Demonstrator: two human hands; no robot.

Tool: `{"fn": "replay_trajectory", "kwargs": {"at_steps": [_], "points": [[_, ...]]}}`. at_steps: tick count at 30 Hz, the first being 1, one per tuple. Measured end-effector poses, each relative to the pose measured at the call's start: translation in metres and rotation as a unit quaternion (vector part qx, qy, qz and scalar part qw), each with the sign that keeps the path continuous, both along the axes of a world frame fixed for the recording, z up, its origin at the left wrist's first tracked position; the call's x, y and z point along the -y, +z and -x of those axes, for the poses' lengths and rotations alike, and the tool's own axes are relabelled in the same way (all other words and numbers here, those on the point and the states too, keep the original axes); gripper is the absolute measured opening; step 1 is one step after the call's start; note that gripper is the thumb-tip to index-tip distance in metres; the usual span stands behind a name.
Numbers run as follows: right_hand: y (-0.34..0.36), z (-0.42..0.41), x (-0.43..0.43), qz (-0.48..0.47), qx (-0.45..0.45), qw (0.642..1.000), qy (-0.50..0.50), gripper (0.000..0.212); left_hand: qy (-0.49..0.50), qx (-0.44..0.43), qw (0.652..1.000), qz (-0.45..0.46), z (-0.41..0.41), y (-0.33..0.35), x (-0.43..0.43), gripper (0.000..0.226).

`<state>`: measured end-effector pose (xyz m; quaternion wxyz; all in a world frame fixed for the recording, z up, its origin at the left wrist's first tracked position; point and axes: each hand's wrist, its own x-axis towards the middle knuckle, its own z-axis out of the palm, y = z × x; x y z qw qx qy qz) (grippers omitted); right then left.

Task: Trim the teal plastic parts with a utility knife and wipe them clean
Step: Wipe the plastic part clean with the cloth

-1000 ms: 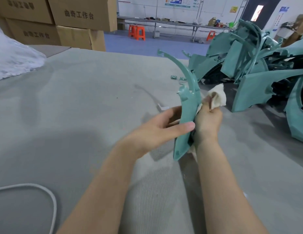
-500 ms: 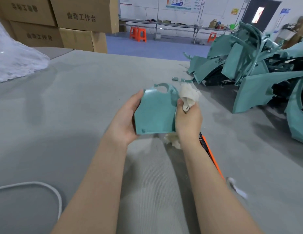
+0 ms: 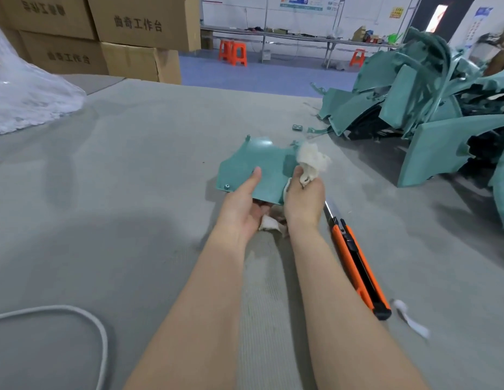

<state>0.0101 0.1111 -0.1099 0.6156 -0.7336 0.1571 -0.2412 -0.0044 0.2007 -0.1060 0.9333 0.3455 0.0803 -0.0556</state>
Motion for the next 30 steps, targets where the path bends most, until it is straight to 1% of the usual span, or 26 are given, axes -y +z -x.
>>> {"fn": "replay_trajectory", "kwargs": {"at_steps": [2, 4, 5, 6, 7, 9, 10, 12, 14, 16, 18, 20, 22, 23, 24, 25, 26, 27, 28, 29, 30], "points": [[0.003, 0.003, 0.003, 0.023, 0.009, 1.0, -0.017, 0.034, -0.007, 0.025, 1.0, 0.002, -0.001, 0.0, -0.001, 0.022], [0.006, 0.003, 0.005, -0.025, 0.0, 1.0, -0.01, 0.025, -0.008, 0.048, 0.999, -0.005, -0.002, 0.0, -0.002, 0.019], [0.006, 0.003, 0.005, -0.053, -0.015, 0.998, -0.008, 0.03, -0.003, 0.051, 0.999, -0.012, -0.001, 0.001, -0.001, 0.02], [0.007, 0.005, 0.005, -0.067, -0.028, 0.997, -0.001, 0.04, 0.006, 0.049, 0.999, -0.018, -0.001, 0.001, 0.0, 0.022], [0.006, 0.005, 0.005, -0.06, -0.026, 0.998, 0.013, 0.039, 0.017, 0.046, 0.999, -0.02, -0.002, 0.001, 0.001, 0.024], [0.003, 0.008, -0.001, -0.002, 0.001, 0.999, 0.048, 0.025, 0.039, 0.039, 0.998, -0.006, -0.002, -0.001, 0.003, 0.028], [0.002, 0.01, -0.005, 0.023, 0.017, 0.997, 0.065, 0.021, 0.046, 0.032, 0.998, 0.007, -0.002, -0.001, 0.002, 0.028], [0.002, 0.011, -0.009, 0.053, 0.039, 0.996, 0.067, 0.021, 0.052, 0.017, 0.998, 0.031, -0.002, -0.003, 0.0, 0.027], [0.001, 0.01, -0.008, 0.059, 0.032, 0.996, 0.05, 0.026, 0.047, 0.019, 0.997, 0.052, -0.002, -0.004, 0.0, 0.023], [0.003, 0.01, -0.005, 0.015, -0.005, 0.999, 0.035, 0.038, 0.035, 0.021, 0.998, 0.04, -0.002, -0.005, 0.004, 0.018], [0.007, 0.011, -0.002, -0.082, -0.026, 0.996, 0.012, 0.043, 0.039, 0.01, 0.999, 0.014, -0.001, -0.004, 0.006, 0.018], [0.016, 0.017, 0.001, -0.17, -0.018, 0.985, -0.025, 0.046, 0.068, -0.003, 0.998, 0.013, -0.003, -0.003, 0.004, 0.018], [0.028, 0.024, 0.0, -0.199, 0.046, 0.978, -0.03, 0.042, 0.094, -0.027, 0.995, 0.017, -0.004, -0.002, 0.002, 0.027], [0.035, 0.026, 0.0, -0.209, 0.091, 0.974, -0.014, 0.04, 0.09, -0.044, 0.995, 0.004, -0.003, -0.002, 0.003, 0.029], [0.042, 0.028, -0.004, -0.218, 0.118, 0.969, 0.014, 0.037, 0.074, -0.057, 0.996, -0.01, -0.001, -0.001, 0.005, 0.027], [0.047, 0.029, -0.01, -0.21, 0.139, 0.967, 0.049, 0.033, 0.051, -0.057, 0.997, -0.023, 0.001, -0.002, 0.006, 0.02], [0.049, 0.03, -0.018, -0.166, 0.153, 0.971, 0.08, 0.025, 0.027, -0.047, 0.998, -0.028, 0.003, -0.001, 0.007, 0.022], [0.049, 0.032, -0.025, -0.075, 0.164, 0.978, 0.107, 0.018, 0.01, -0.024, 0.999, -0.02, 0.004, -0.003, 0.007, 0.035], [0.044, 0.035, -0.031, 0.009, 0.175, 0.975, 0.133, 0.031, -0.003, -0.005, 1.0, -0.009, 0.005, -0.002, 0.006, 0.045], [0.035, 0.036, -0.034, 0.086, 0.188, 0.966, 0.152, 0.043, -0.008, 0.013, 1.0, 0.013, 0.005, -0.001, 0.004, 0.046], [0.026, 0.038, -0.033, 0.148, 0.179, 0.96, 0.155, 0.046, -0.006, 0.021, 0.999, 0.038, 0.005, 0.0, 0.002, 0.042]]}}
